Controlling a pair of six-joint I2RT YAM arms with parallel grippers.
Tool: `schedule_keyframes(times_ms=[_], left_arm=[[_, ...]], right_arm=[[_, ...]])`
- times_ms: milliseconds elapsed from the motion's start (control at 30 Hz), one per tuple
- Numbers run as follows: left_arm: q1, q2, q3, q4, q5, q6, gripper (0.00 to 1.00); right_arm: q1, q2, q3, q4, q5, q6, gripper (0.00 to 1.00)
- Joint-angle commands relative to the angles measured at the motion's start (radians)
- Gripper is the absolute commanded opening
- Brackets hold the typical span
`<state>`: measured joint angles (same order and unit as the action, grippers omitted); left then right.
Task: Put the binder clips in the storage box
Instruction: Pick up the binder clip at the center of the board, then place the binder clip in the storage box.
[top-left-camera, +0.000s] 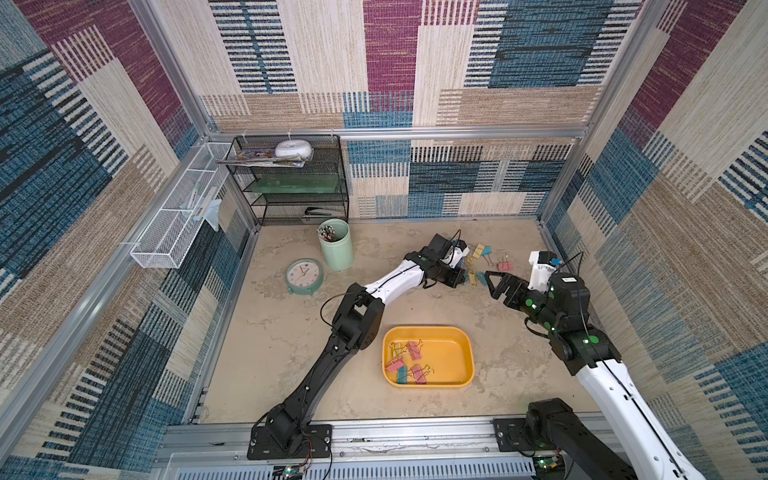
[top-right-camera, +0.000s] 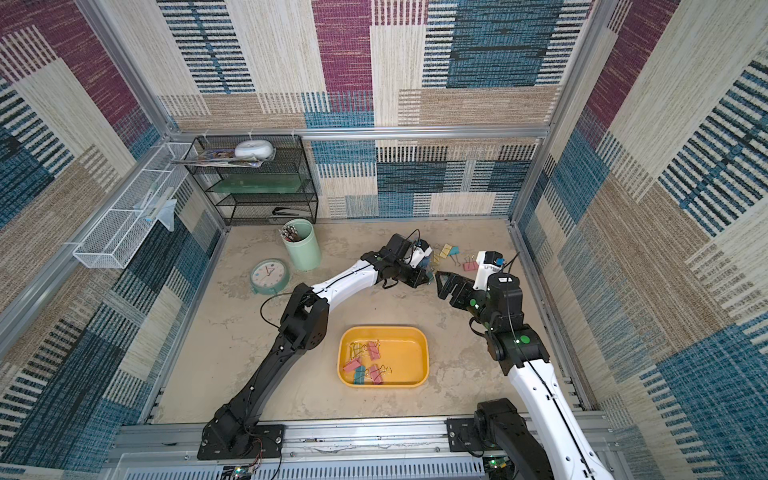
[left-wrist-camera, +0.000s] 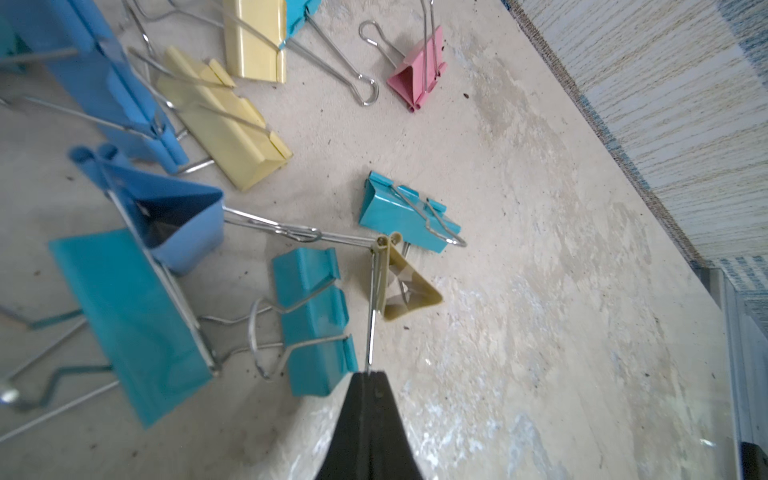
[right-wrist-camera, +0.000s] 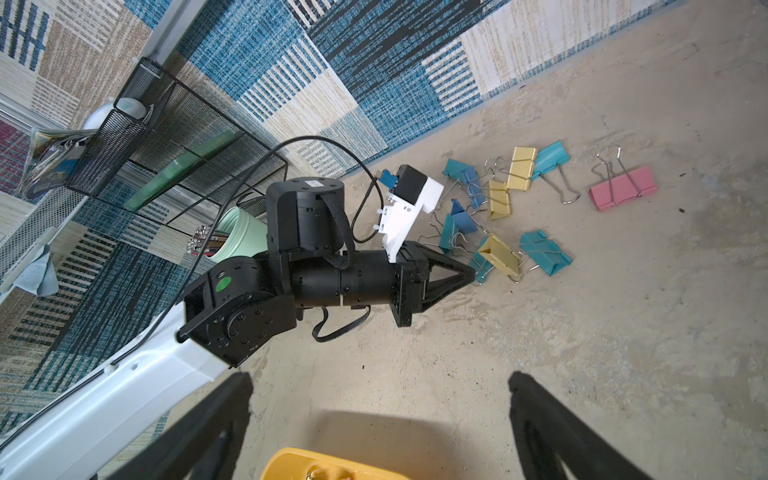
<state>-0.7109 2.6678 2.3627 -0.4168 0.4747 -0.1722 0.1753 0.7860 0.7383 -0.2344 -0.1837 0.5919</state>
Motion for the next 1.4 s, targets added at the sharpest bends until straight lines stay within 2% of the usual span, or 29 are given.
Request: schedule_keyframes(times_ms=[0, 100, 300, 533, 700, 867, 967, 1067, 1167, 1267, 1367], left_arm=[[-0.002, -0.047, -0.022, 0.010, 0.026, -0.011, 0.00], [-0.012, -0.126, -0.092, 0.034, 0.044, -0.016, 0.00], [-0.046, -0.370, -0.339, 0.167, 0.031, -0.066, 0.00], [-0.070, -0.651, -0.634, 0.155, -0.076, -0.154, 0.00], [-0.084, -0.905, -0.896, 0.076, -0.204, -0.206, 0.00], [-0.141, -1.188, -1.085, -0.103, -0.355, -0.230, 0.00], [-0.189, -1.313, -1.161, -0.249, -0.450, -0.249, 0.00], [-0.240, -1.382, -1.226, -0.329, -0.450, -0.264, 0.00], [-0.326, -1.393, -1.252, -0.375, -0.475, -0.274, 0.00], [-0.386, -1.362, -1.266, -0.396, -0.583, -0.271, 0.00], [-0.403, -1.317, -1.286, -0.345, -0.652, -0.236, 0.00]], right_arm=[[0.000, -0.014, 0.003, 0.004, 0.006, 0.006, 1.00], [0.000, -0.028, -0.004, -0.001, 0.016, 0.011, 1.00], [-0.018, 0.024, 0.002, -0.025, 0.056, 0.043, 1.00], [-0.117, 0.048, 0.032, -0.033, 0.009, 0.075, 1.00], [-0.120, -0.014, -0.012, 0.002, -0.027, 0.103, 1.00], [-0.118, -0.014, -0.099, 0.128, -0.220, 0.130, 0.99], [-0.114, 0.010, -0.107, 0.147, -0.283, 0.139, 0.98], [-0.098, 0.020, -0.105, 0.147, -0.284, 0.130, 0.98], [-0.071, 0.024, -0.106, 0.156, -0.266, 0.134, 0.98], [-0.046, 0.030, -0.111, 0.164, -0.254, 0.141, 0.98], [-0.029, 0.034, -0.121, 0.172, -0.246, 0.148, 0.98]])
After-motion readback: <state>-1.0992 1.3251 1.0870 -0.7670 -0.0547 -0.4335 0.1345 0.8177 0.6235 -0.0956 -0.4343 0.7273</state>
